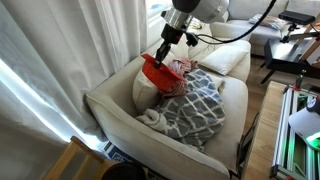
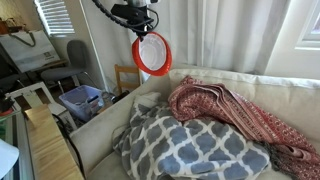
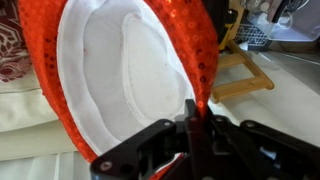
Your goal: Place the hat on the couch backrest
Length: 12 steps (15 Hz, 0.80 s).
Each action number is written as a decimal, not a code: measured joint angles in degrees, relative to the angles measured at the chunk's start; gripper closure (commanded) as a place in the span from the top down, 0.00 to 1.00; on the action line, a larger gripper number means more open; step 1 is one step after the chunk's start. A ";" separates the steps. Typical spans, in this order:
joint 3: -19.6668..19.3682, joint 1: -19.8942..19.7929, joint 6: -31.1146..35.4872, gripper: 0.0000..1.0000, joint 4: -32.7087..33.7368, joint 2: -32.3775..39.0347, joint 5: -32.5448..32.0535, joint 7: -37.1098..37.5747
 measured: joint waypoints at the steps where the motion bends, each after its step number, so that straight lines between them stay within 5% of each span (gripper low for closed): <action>1: -0.41 1.22 0.00 0.01 1.63 1.40 1.13 -0.89; 6: -0.06 4.30 0.23 0.06 11.10 10.53 7.53 -8.18; 12: -0.20 4.46 0.23 0.01 12.94 12.27 7.70 -8.81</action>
